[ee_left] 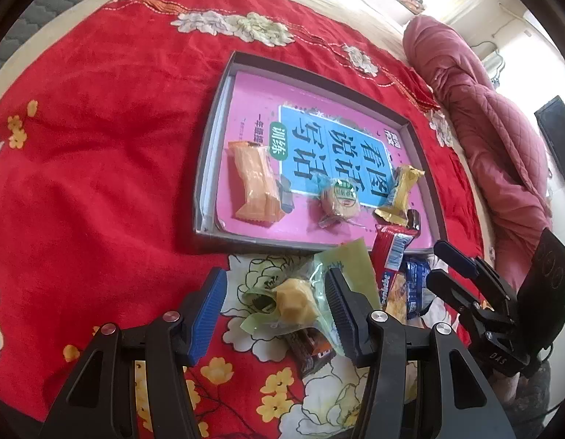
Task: Organize snacks
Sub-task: 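Grasp the green-wrapped pastry with the left tool while the right tool grasps the red bag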
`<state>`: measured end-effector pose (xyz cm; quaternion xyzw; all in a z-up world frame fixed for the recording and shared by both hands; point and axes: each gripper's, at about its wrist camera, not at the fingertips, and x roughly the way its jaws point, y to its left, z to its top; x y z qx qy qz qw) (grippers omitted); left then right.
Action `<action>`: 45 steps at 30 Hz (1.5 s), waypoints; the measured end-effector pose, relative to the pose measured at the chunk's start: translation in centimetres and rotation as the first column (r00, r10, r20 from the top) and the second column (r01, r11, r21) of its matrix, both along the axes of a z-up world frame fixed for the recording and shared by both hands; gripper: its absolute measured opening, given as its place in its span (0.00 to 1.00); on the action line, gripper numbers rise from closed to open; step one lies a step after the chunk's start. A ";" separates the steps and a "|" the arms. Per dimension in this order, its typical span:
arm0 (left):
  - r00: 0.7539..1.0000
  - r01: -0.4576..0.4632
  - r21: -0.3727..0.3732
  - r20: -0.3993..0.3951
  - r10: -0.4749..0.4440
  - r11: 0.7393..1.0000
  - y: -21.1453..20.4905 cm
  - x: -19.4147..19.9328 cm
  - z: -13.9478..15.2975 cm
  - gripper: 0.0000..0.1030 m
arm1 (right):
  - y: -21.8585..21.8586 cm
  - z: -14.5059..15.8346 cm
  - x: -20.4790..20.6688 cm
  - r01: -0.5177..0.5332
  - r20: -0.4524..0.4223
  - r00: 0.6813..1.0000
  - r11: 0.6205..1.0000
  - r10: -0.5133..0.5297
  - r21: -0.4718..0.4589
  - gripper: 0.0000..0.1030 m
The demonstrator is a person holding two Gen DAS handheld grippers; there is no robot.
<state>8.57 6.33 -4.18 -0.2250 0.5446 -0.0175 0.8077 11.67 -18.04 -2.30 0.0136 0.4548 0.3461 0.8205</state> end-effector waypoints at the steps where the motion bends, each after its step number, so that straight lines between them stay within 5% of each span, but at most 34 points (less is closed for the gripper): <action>1: 1.000 0.000 -0.013 -0.003 0.000 1.000 0.0 0.0 -0.2 0.56 | 0.1 -0.1 -0.1 -0.004 -0.002 1.000 1.000 0.004 0.000 0.56; 31: 0.999 -0.043 -0.255 -0.040 0.034 0.966 0.6 -0.3 -4.9 0.56 | 4.7 -2.6 -1.6 -0.150 0.011 0.988 0.985 0.151 -0.081 0.56; 45: 0.998 -0.054 -0.289 -0.035 0.046 0.956 0.9 -0.2 -5.9 0.45 | 6.4 -3.1 -1.5 -0.195 0.034 0.980 0.977 0.198 -0.084 0.42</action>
